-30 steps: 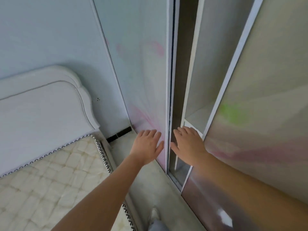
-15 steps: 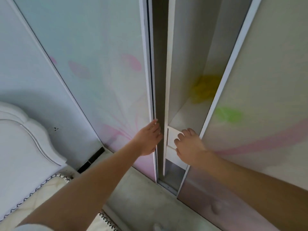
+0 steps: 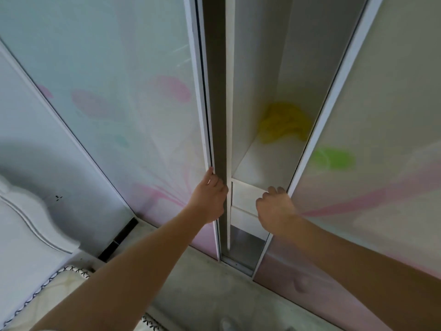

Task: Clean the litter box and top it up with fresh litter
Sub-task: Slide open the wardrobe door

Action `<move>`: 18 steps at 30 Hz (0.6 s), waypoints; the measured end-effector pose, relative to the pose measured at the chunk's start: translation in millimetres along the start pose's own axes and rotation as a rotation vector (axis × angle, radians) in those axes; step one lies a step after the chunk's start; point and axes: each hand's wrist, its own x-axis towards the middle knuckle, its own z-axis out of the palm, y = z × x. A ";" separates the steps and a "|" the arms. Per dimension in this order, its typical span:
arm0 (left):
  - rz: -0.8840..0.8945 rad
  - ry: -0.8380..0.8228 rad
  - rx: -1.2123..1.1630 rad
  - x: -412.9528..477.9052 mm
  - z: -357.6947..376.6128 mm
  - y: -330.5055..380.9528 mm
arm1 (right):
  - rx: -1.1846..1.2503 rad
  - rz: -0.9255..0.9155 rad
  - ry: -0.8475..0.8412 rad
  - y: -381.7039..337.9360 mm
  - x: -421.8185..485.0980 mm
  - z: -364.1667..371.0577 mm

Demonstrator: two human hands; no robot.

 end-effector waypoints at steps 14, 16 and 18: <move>0.066 0.088 -0.649 95.9 26.3 78.0 | 0.095 0.075 0.038 13.1 -17.4 21.0; 0.058 0.097 -0.660 94.8 30.5 80.2 | 0.079 0.070 -0.015 12.8 -21.2 19.0; 0.063 0.097 -0.656 92.6 33.2 79.1 | 0.064 0.089 -0.015 15.7 -23.2 20.7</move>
